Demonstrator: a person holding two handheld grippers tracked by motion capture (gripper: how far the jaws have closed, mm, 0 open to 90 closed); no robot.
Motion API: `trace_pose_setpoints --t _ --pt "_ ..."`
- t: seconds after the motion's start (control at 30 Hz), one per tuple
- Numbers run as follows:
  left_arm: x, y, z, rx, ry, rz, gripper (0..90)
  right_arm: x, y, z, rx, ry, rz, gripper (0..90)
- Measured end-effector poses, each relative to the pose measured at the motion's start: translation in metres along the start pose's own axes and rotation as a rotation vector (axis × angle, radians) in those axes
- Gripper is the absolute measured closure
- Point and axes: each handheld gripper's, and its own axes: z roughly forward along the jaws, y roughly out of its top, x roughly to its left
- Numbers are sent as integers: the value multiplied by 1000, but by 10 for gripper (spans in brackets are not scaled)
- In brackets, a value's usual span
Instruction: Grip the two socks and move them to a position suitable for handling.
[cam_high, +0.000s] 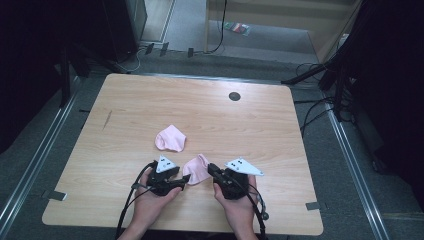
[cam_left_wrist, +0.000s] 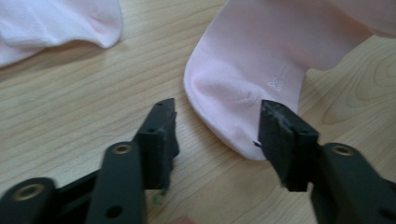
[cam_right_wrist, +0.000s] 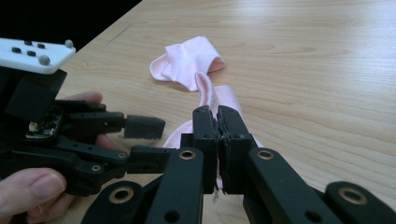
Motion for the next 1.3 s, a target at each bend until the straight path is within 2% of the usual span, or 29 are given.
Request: trace_pose_setpoints --t 0.07,0.1,0.23,0.27,0.37,0.47,0.63,0.7,0.8,1.0,1.17,1.23,1.3 --pt "1 0 0 0 10 -3 616 -3 1 -1 -1 -5 6 877" --pt "2 1 0 6 1 -4 658 -4 1 -1 -3 -5 9 877" --pt "11 0 -3 11 -87 -23 888 -11 3 -4 -12 -18 26 878" --pt "13 0 -5 7 -102 -28 899 -13 4 -5 -16 -23 22 878" --pt "16 0 -8 -1 -116 -19 900 -18 5 -8 -22 -36 25 880" --pt "24 1 -17 -14 -133 -9 900 -28 6 -13 -27 -56 40 884" --pt "33 1 -27 -18 -147 -17 900 -36 5 -17 -24 -71 53 887" --pt "37 0 -32 -21 -146 -17 900 -39 3 -18 -16 -77 50 888" --pt "40 -4 -42 -7 -149 12 900 -44 -5 -21 21 -93 42 893" --pt "43 -10 -53 21 -155 38 900 -53 -20 -25 77 -77 78 899" --pt "45 -15 -56 30 -149 33 900 -53 -26 -25 96 -68 76 900" --pt "46 -18 -57 26 -147 29 900 -55 -27 -24 99 -53 93 899" --pt "45 -20 -52 16 -181 30 900 -54 -29 -20 106 -54 91 898"
